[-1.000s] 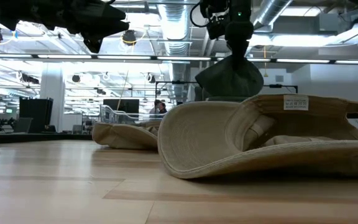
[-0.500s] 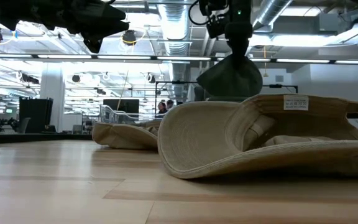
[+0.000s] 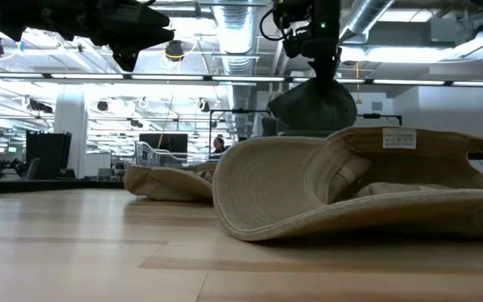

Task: Pick & Place hat
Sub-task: Put the gray cap into the right transparent bin

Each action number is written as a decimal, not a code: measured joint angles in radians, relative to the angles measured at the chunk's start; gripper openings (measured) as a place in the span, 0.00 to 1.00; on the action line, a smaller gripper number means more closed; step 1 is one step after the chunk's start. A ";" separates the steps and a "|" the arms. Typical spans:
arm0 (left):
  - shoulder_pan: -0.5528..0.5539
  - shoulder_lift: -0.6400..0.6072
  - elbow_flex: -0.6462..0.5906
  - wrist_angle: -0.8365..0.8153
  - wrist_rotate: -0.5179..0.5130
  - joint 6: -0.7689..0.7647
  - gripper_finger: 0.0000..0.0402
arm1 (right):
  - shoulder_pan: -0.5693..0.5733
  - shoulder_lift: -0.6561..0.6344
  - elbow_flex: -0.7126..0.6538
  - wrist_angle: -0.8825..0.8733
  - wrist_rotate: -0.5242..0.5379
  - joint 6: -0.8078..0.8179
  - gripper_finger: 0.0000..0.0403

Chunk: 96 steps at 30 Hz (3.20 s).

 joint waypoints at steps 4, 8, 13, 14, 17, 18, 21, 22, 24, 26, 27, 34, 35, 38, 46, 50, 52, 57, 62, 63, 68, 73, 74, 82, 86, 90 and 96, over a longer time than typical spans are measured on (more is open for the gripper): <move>0.000 0.000 0.000 0.000 0.000 0.000 0.29 | 0.014 0.000 0.000 0.005 -0.030 -0.006 0.00; 0.000 0.000 0.000 0.000 0.000 0.000 0.29 | 0.027 0.000 0.000 0.022 -0.063 0.003 0.00; 0.000 0.000 0.000 0.000 0.000 0.000 0.29 | 0.026 0.000 0.000 0.012 -0.061 0.053 0.00; 0.000 0.000 0.000 0.000 0.000 0.000 0.29 | 0.025 0.000 0.000 0.009 -0.057 0.058 0.00; 0.000 0.000 0.000 0.000 0.000 -0.006 0.29 | 0.024 0.000 0.000 -0.005 -0.053 0.077 0.00; 0.000 0.000 0.000 0.000 0.000 -0.007 0.29 | 0.024 0.000 0.000 -0.006 -0.053 0.078 0.00; 0.000 0.000 0.000 0.000 0.000 -0.008 0.29 | 0.024 0.000 0.000 -0.009 -0.052 0.080 0.00; 0.000 0.000 0.000 0.000 0.000 -0.008 0.29 | 0.024 0.000 0.000 -0.010 -0.052 0.088 0.00; 0.000 0.000 0.000 0.000 0.000 -0.008 0.29 | 0.022 0.000 0.000 -0.011 -0.052 0.097 0.00; 0.000 0.000 0.000 0.000 0.000 -0.008 0.29 | 0.019 0.000 0.000 -0.012 -0.052 0.104 0.00; 0.000 0.000 0.000 0.000 0.000 -0.008 0.29 | 0.017 0.000 0.000 -0.012 -0.052 0.114 0.00; 0.000 0.000 0.000 0.000 0.000 -0.008 0.29 | 0.000 0.000 0.000 -0.032 -0.052 0.190 0.00; 0.000 0.000 0.000 0.000 0.000 -0.008 0.29 | -0.002 0.000 0.000 -0.032 -0.053 0.192 0.00; 0.000 0.000 0.000 0.000 0.000 -0.008 0.29 | 0.005 0.000 0.000 -0.029 -0.053 0.192 0.00; 0.000 0.000 0.000 0.000 0.000 -0.001 0.29 | 0.027 0.000 0.000 0.069 -0.056 0.155 0.00; 0.000 0.000 0.000 0.000 0.000 0.000 0.29 | 0.015 0.017 0.000 0.080 -0.053 0.139 0.00; 0.000 0.000 0.000 0.000 0.000 -0.001 0.29 | 0.003 0.030 -0.002 0.049 -0.052 0.139 0.00; 0.000 0.000 0.000 0.000 0.000 -0.001 0.29 | 0.003 0.090 0.000 0.023 -0.024 0.119 0.00; -0.005 0.000 0.001 0.000 0.001 -0.003 0.29 | 0.007 0.124 -0.001 0.026 0.001 0.075 0.00; -0.008 0.000 0.001 0.000 0.001 -0.003 0.29 | 0.011 0.129 0.000 0.034 0.004 0.068 0.00; -0.013 0.000 0.001 0.000 0.001 -0.003 0.29 | 0.012 0.123 0.002 0.079 0.026 0.061 0.00; -0.013 0.000 0.001 0.000 0.001 -0.003 0.29 | 0.011 0.121 0.002 0.094 0.031 0.068 0.00; -0.013 0.000 0.001 0.000 0.001 -0.003 0.29 | 0.011 0.121 0.002 0.096 0.031 0.068 0.00; -0.013 0.000 0.001 0.000 0.001 -0.004 0.29 | 0.013 0.120 0.002 0.099 0.030 0.039 0.13; -0.013 0.000 0.001 0.000 0.001 -0.004 0.29 | 0.014 0.120 0.002 0.099 0.027 0.034 0.24; -0.013 0.000 0.001 0.000 0.000 -0.004 0.29 | 0.013 0.116 0.002 0.082 0.028 0.034 0.33; -0.013 0.000 0.001 0.000 0.000 -0.004 0.29 | 0.016 0.076 0.002 0.081 0.028 0.012 0.36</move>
